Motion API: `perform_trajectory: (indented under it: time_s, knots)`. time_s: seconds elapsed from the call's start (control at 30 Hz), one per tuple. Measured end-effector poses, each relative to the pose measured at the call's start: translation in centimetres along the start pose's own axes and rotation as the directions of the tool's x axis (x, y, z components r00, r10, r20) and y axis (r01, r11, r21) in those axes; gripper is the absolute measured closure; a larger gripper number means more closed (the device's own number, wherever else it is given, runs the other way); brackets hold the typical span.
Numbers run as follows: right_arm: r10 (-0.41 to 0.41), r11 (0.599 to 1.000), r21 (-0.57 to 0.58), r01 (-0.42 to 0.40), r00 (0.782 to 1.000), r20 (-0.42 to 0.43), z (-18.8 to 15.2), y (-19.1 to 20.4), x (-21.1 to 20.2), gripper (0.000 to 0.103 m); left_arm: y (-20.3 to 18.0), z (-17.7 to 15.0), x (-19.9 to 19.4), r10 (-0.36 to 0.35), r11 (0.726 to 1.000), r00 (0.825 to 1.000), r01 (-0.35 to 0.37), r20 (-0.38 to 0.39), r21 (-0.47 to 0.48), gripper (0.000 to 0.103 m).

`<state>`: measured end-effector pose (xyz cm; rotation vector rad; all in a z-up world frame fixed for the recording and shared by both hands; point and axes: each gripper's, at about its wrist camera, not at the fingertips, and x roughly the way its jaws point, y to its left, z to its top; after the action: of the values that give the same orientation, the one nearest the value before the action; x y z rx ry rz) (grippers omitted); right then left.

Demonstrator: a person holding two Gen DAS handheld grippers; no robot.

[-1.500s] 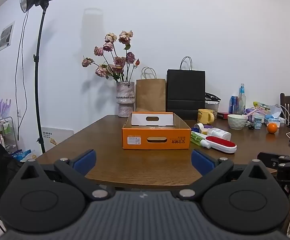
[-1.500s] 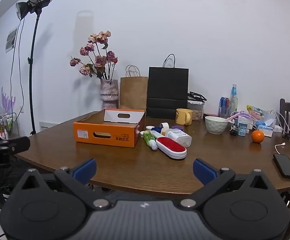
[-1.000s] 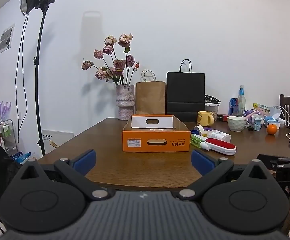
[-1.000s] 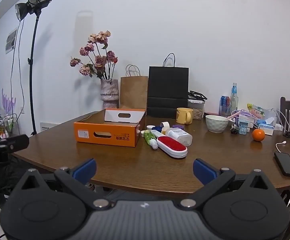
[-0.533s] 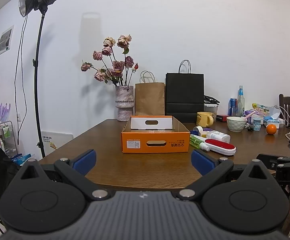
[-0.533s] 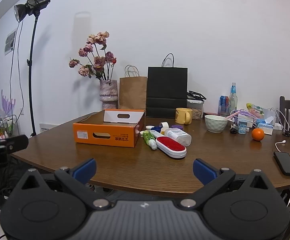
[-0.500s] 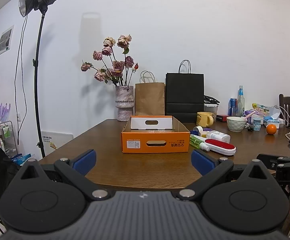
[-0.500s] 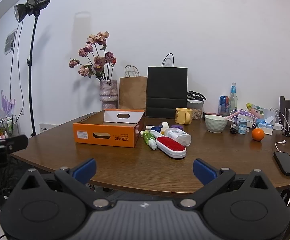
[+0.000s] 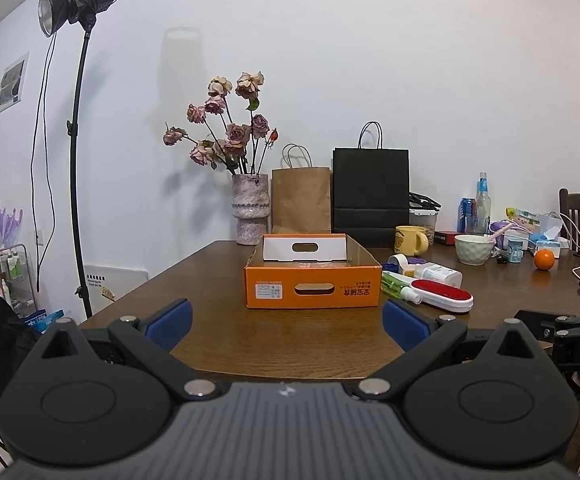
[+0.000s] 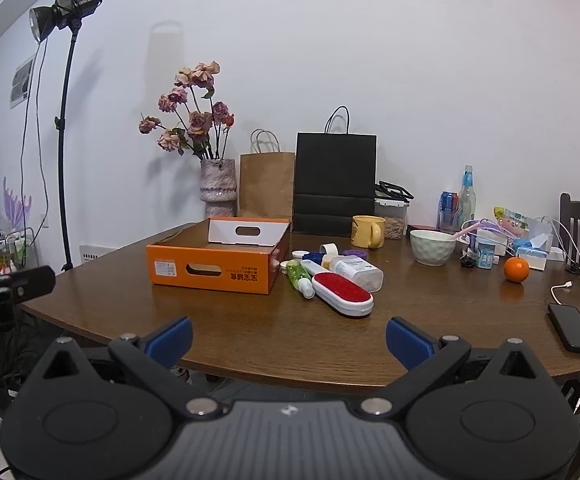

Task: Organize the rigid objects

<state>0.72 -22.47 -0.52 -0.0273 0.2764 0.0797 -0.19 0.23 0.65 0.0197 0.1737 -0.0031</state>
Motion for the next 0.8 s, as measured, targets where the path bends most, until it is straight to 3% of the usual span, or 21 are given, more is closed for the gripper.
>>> perform_trajectory:
  time_s: [0.8]
  knots:
    - [0.000,1.000,0.003,0.000,1.000,-0.003,-0.08,-0.13,0.05,0.000,-0.08,-0.03,-0.11,0.000,1.000,1.000,0.000,0.001,0.003,0.000]
